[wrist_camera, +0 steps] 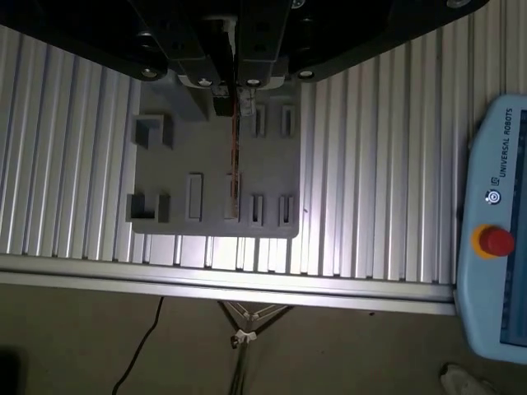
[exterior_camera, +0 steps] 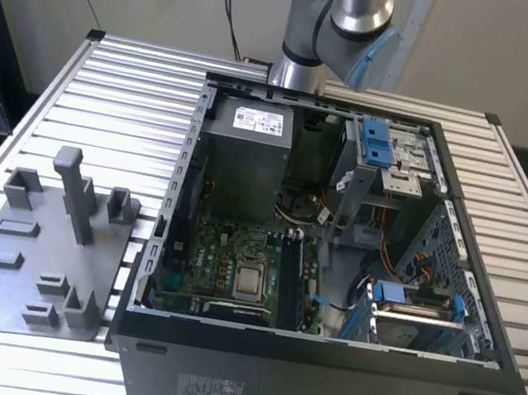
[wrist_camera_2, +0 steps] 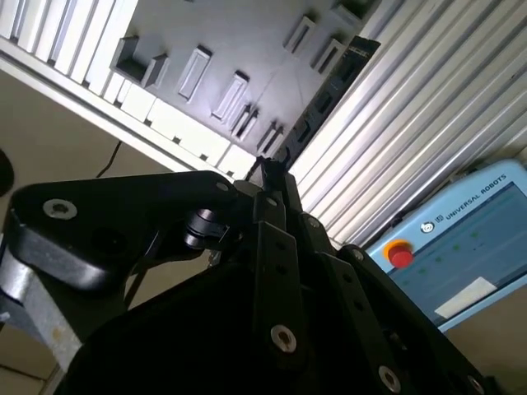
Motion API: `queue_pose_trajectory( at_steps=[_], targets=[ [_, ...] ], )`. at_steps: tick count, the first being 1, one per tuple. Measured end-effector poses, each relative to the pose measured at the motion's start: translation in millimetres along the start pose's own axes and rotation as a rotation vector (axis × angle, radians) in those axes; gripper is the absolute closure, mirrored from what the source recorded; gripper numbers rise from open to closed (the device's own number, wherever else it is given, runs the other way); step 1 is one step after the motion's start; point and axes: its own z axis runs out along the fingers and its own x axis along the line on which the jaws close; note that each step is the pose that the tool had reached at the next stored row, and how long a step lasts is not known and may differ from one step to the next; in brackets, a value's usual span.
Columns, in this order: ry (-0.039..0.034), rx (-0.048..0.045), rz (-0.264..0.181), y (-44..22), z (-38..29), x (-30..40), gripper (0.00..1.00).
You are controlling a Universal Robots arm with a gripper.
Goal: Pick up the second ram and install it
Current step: 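Pick up the second ram and move it above second insertion slot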
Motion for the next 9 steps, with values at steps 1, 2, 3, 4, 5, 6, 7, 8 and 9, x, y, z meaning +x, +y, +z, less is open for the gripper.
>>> queue_pose_trajectory(
  at_steps=[1,2,3,4,5,6,7,8,9],
  targets=[
    [0.0001,-0.0001,0.0,-2.1,-0.1,0.0,0.86],
    [0.0001,-0.0001,0.0,-5.0,-0.2,0.0,0.86],
    [0.0001,-0.0001,0.0,-8.1,-0.2,0.0,0.86],
    [-0.0001,0.0001,0.0,-11.3,-0.1,0.0,0.86],
    [0.0,-0.0001,0.0,-14.5,-0.3,0.1,0.86],
    [0.0001,-0.0001,0.0,-17.5,-0.3,0.1,0.86],
    [0.0001,0.0,0.0,-20.7,-0.4,0.0,0.86],
    [0.0001,-0.0001,0.0,-24.0,-0.4,0.1,0.86],
    [0.0,0.0,0.0,-27.6,-0.5,0.1,0.86]
  ],
)
